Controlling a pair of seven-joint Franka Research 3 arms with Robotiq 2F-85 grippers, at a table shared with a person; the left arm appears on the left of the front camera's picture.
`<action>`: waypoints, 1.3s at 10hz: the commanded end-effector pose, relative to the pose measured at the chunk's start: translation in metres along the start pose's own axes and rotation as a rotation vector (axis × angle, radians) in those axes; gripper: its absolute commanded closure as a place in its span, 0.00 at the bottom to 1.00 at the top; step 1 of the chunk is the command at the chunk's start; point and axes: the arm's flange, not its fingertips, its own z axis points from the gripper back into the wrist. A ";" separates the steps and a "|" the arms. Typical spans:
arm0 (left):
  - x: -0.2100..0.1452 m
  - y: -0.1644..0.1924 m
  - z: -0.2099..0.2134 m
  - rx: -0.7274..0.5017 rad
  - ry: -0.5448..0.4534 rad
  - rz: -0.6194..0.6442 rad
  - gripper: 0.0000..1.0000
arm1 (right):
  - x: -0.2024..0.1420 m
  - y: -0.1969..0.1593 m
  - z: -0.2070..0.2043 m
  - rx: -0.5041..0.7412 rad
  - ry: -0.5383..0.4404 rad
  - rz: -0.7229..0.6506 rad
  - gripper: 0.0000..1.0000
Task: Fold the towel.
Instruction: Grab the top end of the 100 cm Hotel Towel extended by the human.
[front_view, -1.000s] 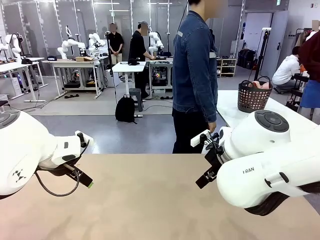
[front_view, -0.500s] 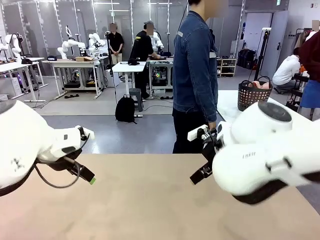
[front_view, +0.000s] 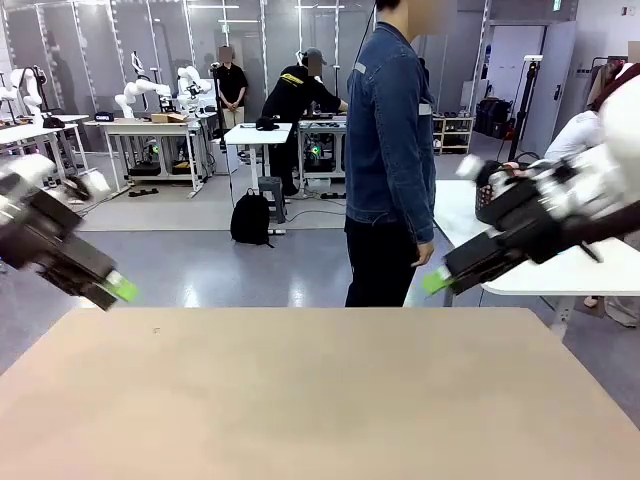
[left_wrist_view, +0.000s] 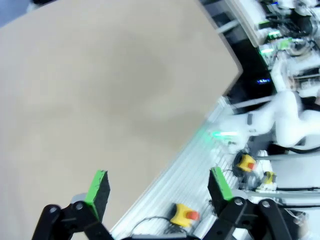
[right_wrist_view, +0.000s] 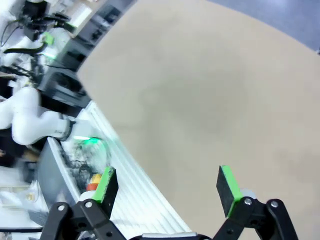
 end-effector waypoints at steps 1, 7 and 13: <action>-0.010 0.040 0.045 -0.261 -0.013 0.136 0.00 | -0.022 -0.041 0.039 0.157 -0.049 -0.128 0.00; -0.106 0.136 0.138 -0.637 -0.259 0.254 0.00 | -0.137 -0.115 0.148 0.393 -0.362 -0.274 0.00; -0.133 0.154 0.164 -0.615 -0.335 0.273 0.00 | -0.178 -0.135 0.170 0.403 -0.445 -0.326 0.00</action>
